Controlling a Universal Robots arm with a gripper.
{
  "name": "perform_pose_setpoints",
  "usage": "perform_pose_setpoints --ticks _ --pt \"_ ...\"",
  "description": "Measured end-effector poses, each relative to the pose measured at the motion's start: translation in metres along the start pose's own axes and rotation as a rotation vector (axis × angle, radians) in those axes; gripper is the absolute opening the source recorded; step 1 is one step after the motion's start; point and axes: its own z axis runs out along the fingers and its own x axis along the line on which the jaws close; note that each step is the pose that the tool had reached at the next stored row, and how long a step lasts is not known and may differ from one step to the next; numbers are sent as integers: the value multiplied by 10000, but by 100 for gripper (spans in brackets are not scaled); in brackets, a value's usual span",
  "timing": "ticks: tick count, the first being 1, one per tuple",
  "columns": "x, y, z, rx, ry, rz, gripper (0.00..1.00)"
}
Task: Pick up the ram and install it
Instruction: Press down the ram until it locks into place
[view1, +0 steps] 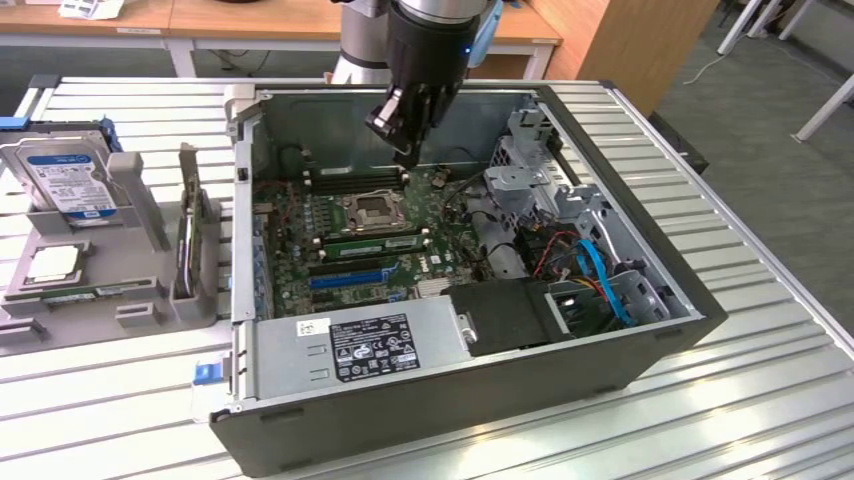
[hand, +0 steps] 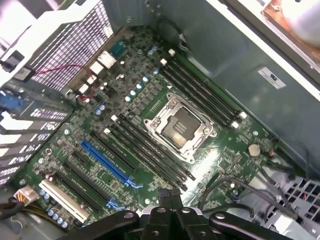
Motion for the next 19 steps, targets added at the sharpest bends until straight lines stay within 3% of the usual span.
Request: perform_pose_setpoints --ticks 19 --pt "0 0 0 93 -120 1735 10"
